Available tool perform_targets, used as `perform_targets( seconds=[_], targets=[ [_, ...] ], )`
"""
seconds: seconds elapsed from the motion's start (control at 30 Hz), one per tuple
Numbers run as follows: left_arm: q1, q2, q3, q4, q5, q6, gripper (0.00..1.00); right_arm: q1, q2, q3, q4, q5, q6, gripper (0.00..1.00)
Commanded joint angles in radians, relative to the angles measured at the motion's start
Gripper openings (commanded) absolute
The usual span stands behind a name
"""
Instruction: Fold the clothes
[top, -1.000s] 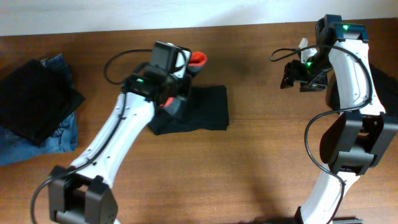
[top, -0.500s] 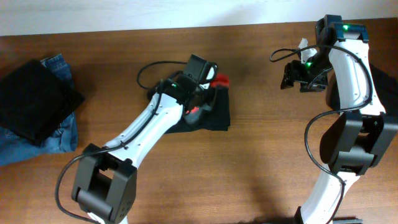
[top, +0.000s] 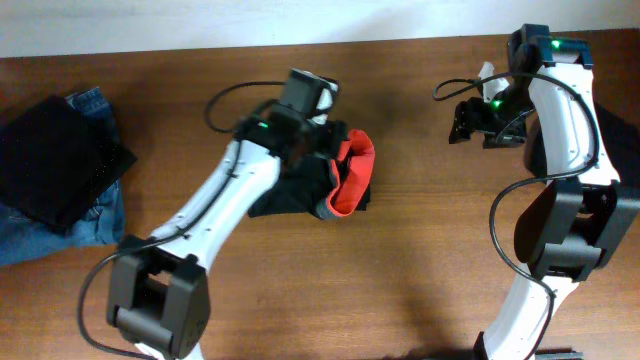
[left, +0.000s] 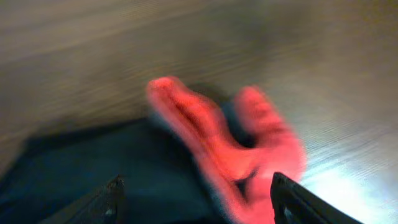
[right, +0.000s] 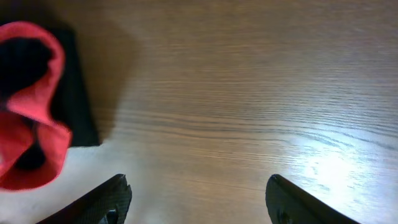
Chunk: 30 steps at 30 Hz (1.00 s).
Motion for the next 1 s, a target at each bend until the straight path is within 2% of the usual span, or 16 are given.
perform_targets(
  seconds=[0.0, 0.1, 0.2, 0.27, 0.43, 0.67, 0.73, 0.87, 0.97],
  targets=[
    [0.094, -0.039, 0.019, -0.065, -0.023, 0.002, 0.74, 0.026, -0.026, -0.005, -0.007, -0.177, -0.117, 0.76],
    [0.166, -0.039, 0.019, -0.151, -0.018, -0.012, 0.74, 0.082, -0.026, -0.005, -0.008, -0.259, -0.197, 0.76],
    [0.219, -0.039, 0.018, -0.201, 0.019, -0.031, 0.74, 0.153, -0.026, -0.005, 0.007, -0.259, -0.212, 0.76],
    [0.246, -0.039, 0.008, -0.21, 0.062, -0.031, 0.7, 0.22, -0.026, -0.005, 0.035, -0.259, -0.212, 0.76],
    [0.255, -0.032, -0.017, -0.199, 0.079, -0.031, 0.57, 0.365, -0.023, -0.005, 0.127, -0.243, -0.182, 0.72],
    [0.255, 0.01, -0.037, -0.2, 0.079, -0.031, 0.54, 0.527, 0.005, -0.005, 0.203, -0.236, -0.158, 0.71],
    [0.255, 0.026, -0.038, -0.201, 0.08, -0.031, 0.54, 0.556, 0.018, -0.005, 0.211, -0.236, -0.151, 0.66],
    [0.255, 0.05, -0.038, -0.208, 0.09, -0.031, 0.54, 0.595, 0.05, -0.006, 0.234, -0.201, -0.096, 0.49],
    [0.255, 0.059, -0.039, -0.212, 0.095, -0.031, 0.54, 0.605, 0.075, -0.007, 0.251, -0.189, -0.074, 0.49]
  ],
)
